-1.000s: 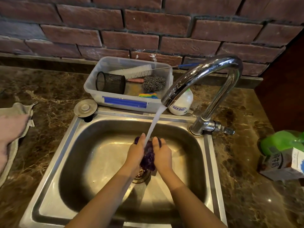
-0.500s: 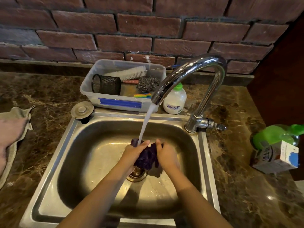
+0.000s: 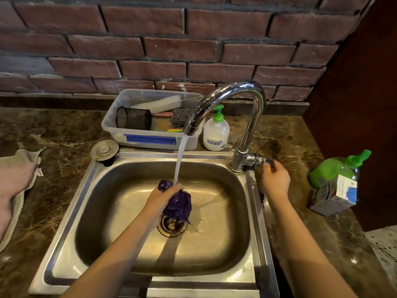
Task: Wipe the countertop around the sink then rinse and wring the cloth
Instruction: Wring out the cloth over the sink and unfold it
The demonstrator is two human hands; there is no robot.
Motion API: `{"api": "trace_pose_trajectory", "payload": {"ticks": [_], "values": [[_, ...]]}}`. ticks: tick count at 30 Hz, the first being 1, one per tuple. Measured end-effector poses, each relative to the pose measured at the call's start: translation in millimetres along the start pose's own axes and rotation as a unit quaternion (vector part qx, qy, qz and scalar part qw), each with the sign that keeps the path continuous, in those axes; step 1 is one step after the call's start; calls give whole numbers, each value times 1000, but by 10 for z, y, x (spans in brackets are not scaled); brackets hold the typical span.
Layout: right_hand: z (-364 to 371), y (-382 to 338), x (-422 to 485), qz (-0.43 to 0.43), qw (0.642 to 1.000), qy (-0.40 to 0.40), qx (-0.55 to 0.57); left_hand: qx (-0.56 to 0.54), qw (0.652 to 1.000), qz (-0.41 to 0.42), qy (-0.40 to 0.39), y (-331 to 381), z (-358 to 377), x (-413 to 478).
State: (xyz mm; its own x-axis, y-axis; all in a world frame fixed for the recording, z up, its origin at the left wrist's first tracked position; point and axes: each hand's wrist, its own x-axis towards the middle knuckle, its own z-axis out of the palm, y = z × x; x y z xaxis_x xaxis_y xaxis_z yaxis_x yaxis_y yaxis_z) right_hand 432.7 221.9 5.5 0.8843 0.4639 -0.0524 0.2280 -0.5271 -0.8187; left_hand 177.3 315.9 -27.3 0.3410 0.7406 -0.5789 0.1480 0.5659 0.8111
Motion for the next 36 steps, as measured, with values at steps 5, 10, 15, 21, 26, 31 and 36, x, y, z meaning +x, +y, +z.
{"api": "trace_pose_trajectory", "payload": {"ticks": [5,10,15,21,26,31,36], "values": [[66,27,-82,-28,999,-33,3,17,1000,17,14,7,-6,-112],[243,30,-620,-81,994,-58,41,-63,998,12,-6,63,74,-235],[616,46,-1474,-179,918,-321,152,-224,972,-66,-28,119,273,-411],[681,-68,-1517,-175,943,-245,140,-142,986,3,84,39,479,-477],[764,-36,-1471,-142,968,-207,19,41,977,70,198,-149,530,-378],[826,24,-1390,-115,953,-262,-98,139,956,134,219,-305,482,-309],[897,84,-1255,-75,933,-314,-159,228,941,172,182,-397,417,-227]]}}
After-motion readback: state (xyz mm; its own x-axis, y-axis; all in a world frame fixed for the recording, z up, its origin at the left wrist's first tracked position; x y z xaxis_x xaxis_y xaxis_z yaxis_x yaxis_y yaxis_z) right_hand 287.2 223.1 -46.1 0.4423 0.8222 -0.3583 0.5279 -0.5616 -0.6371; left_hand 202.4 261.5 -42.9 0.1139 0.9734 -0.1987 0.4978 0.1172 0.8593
